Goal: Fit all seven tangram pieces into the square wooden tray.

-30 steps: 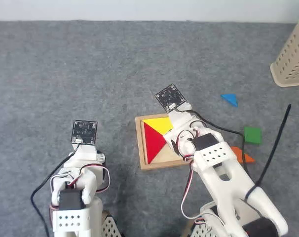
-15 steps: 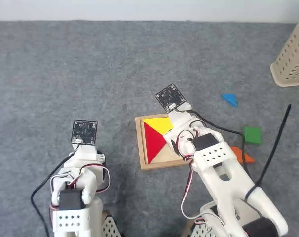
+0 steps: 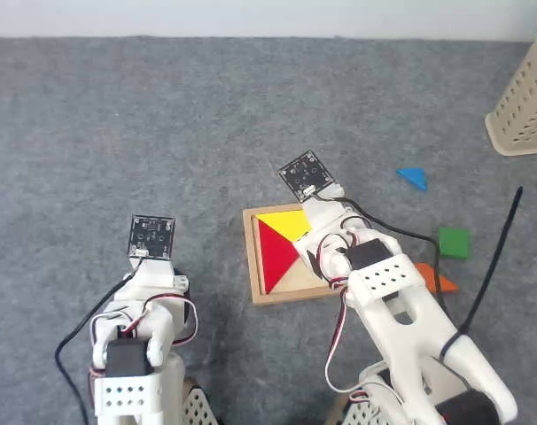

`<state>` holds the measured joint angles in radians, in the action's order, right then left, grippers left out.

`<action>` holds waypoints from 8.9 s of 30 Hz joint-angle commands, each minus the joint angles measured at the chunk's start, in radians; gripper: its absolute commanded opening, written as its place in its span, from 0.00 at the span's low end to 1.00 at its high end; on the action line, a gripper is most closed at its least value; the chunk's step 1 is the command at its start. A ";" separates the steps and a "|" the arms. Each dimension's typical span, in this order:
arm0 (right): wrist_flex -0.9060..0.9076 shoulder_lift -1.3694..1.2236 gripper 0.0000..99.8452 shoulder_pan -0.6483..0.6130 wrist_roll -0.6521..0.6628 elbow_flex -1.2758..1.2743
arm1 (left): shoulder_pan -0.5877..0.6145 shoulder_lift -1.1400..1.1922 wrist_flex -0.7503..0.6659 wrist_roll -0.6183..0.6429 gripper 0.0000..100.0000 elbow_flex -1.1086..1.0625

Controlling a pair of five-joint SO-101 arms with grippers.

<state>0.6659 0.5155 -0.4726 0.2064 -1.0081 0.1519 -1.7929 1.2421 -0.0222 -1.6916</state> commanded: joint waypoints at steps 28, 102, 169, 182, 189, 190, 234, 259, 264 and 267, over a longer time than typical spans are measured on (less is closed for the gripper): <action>-0.013 0.044 0.03 0.008 -0.008 0.011 | 0.002 -0.006 0.006 0.008 0.01 0.005; 0.656 -0.268 0.16 0.479 0.170 0.477 | 0.002 -0.006 0.006 0.008 0.01 0.005; 0.578 -0.242 0.15 0.400 0.264 0.427 | 0.002 -0.006 0.006 0.008 0.01 0.005; 0.225 -0.255 0.01 -0.165 0.020 0.393 | 0.002 -0.006 0.006 0.008 0.01 0.005; 0.074 -0.338 0.01 -0.177 0.021 0.287 | 0.002 -0.006 0.006 0.008 0.01 0.005; 0.067 -0.367 0.01 -0.177 0.020 0.287 | 0.002 -0.006 0.006 0.008 0.01 0.005; -0.061 -0.562 0.01 -0.041 0.020 0.342 | 0.002 -0.006 0.006 0.008 0.01 0.005; -0.093 -0.394 0.01 -0.194 0.014 0.180 | 0.002 -0.006 0.006 0.008 0.01 0.005; -0.073 -0.458 0.01 -0.214 0.035 0.232 | 0.003 -0.006 0.006 0.009 0.01 0.005; -0.082 -0.460 0.01 -0.217 0.035 0.236 | 0.002 -0.006 0.006 0.009 0.01 0.005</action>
<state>0.5846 0.0859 -0.6628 0.2217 -0.8009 0.1519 -1.7929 1.2421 -0.0222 -1.6916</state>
